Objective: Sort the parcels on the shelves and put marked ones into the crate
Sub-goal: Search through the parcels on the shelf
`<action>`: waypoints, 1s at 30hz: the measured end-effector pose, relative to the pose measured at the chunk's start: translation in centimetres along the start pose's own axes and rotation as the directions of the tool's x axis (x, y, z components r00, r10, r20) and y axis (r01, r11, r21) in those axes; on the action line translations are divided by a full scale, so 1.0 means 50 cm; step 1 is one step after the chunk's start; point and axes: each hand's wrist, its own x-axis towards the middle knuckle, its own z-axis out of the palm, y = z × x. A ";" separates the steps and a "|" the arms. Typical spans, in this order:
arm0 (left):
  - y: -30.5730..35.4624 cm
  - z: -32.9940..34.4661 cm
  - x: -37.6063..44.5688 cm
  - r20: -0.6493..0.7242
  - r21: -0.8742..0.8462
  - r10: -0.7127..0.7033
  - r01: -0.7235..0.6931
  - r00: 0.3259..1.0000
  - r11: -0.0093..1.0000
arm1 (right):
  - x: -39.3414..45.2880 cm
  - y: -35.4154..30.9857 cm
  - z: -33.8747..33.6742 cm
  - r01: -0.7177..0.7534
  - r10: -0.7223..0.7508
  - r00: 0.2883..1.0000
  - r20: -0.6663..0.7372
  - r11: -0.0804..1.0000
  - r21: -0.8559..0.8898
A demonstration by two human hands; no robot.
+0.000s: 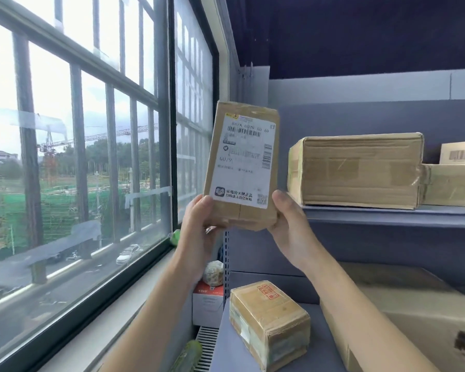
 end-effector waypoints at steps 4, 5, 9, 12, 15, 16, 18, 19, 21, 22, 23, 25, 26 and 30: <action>-0.026 0.004 -0.043 0.048 -0.005 -0.008 0.009 0.999 1.000 | -0.029 0.011 -0.008 -0.082 0.084 0.986 0.145 0.996 -0.017; -0.032 0.003 -0.048 0.056 -0.009 -0.004 0.005 0.998 1.000 | -0.033 0.013 -0.009 -0.085 0.087 0.984 0.156 0.996 -0.019; -0.031 -0.002 -0.048 0.132 0.070 0.003 -0.013 0.991 0.997 | -0.038 0.020 -0.015 -0.032 0.036 0.991 0.132 0.999 -0.036; -0.021 -0.009 -0.041 0.185 0.117 -0.043 0.022 0.982 0.993 | -0.041 0.025 -0.025 -0.011 0.013 0.996 0.093 1.000 -0.018; -0.006 -0.013 -0.029 0.181 0.142 -0.107 0.082 0.978 0.987 | -0.041 0.024 -0.035 0.004 -0.004 0.998 0.066 1.000 -0.004; -0.002 -0.013 -0.024 0.180 0.156 -0.114 0.087 0.977 0.984 | -0.040 0.024 -0.038 0.009 -0.007 0.998 0.066 1.000 -0.018; 0.002 -0.011 -0.016 0.186 0.156 -0.107 0.078 0.977 0.985 | -0.041 0.022 -0.040 0.003 0.000 0.997 0.082 0.999 -0.040; 0.001 -0.012 -0.013 0.186 0.148 -0.100 0.072 0.978 0.986 | -0.041 0.022 -0.040 -0.005 0.010 0.996 0.090 0.999 -0.049; -0.001 -0.011 -0.010 0.177 0.130 -0.078 0.055 0.981 0.990 | -0.038 0.024 -0.039 -0.020 0.027 0.995 0.096 0.997 -0.078; -0.003 -0.011 -0.008 0.174 0.122 -0.067 0.046 0.982 0.992 | -0.036 0.024 -0.038 -0.025 0.034 0.995 0.097 0.995 -0.093; -0.005 -0.011 -0.008 0.173 0.115 -0.060 0.041 0.983 0.993 | -0.034 0.023 -0.036 -0.029 0.040 0.994 0.098 0.994 -0.106; -0.007 -0.011 -0.007 0.164 0.106 -0.056 0.038 0.985 0.994 | -0.030 0.022 -0.035 -0.026 0.038 0.994 0.104 0.993 -0.117; -0.007 -0.012 -0.006 0.157 0.105 -0.057 0.040 0.986 0.994 | -0.028 0.021 -0.034 -0.022 0.035 0.994 0.106 0.993 -0.117; -0.002 -0.016 0.002 0.164 0.120 -0.061 0.041 0.985 0.992 | -0.018 0.017 -0.033 0.012 0.002 0.994 0.111 0.993 -0.120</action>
